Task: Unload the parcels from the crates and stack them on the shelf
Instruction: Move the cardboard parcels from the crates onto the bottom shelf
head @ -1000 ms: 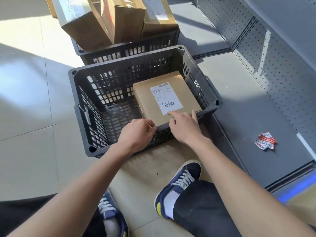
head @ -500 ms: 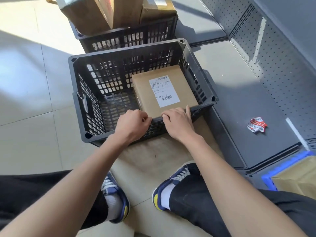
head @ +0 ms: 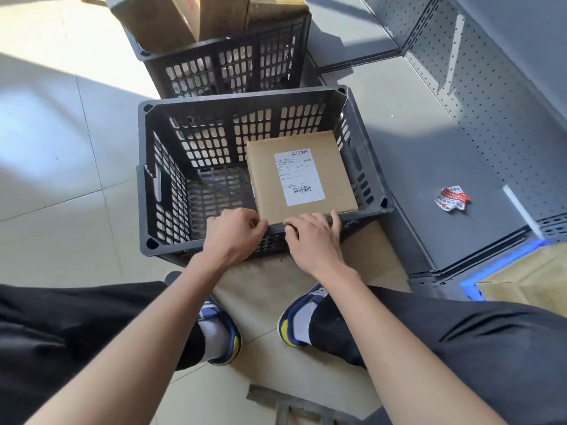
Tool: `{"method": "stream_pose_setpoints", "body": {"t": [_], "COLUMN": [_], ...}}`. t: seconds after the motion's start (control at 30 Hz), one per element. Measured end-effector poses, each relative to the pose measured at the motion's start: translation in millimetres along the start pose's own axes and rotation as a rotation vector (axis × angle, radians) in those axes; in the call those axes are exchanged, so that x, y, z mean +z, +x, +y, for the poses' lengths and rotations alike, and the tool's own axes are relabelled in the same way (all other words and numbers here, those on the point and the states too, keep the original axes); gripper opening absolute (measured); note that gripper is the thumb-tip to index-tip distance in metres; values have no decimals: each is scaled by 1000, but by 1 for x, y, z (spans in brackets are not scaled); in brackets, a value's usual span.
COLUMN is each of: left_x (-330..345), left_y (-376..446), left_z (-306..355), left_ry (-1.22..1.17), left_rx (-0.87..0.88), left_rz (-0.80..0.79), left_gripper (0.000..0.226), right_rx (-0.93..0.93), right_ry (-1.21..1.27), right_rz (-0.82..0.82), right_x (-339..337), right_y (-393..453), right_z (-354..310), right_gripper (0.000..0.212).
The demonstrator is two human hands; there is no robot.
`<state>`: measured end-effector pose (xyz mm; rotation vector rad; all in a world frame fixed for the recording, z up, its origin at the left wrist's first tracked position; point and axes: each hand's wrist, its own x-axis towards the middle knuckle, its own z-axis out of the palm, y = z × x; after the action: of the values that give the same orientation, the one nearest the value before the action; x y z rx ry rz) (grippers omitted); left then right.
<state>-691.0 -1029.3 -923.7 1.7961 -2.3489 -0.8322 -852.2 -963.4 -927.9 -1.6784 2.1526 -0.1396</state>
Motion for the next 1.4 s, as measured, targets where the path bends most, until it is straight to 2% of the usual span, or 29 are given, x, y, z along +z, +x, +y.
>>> {"method": "stream_pose_setpoints", "body": {"t": [0.3,0.47,0.63,0.7,0.83,1.03,1.4], "left_x": [4,13,23,29,42,58,54], "left_y": [24,60,96,107,118,121,116], "left_z": [3,8,15,15,13,2,0], "left_ry": [-148,-204,-313,-317,-342,-419,-434], "left_rx": [-52,-49,-87,-107,-178,-194,-215], "left_rz": [-74,-110,-133,-148,-215,-275,-209], "left_gripper": [23,44,61,69,81,100,109], "right_rx": [96,213,336,335,319,294,295], "right_ry": [116,116,40,35,13,3,121], "right_rz": [40,19,-268,-320,-348,-313,-399], "right_x": [-11,-26,-35,-32,-20,-9,-8], "right_y": [18,58,99,111,124,124,123], "right_z": [19,57,86,93,99,93,94], "right_gripper": [33,50,90,98,104,106,119]}}
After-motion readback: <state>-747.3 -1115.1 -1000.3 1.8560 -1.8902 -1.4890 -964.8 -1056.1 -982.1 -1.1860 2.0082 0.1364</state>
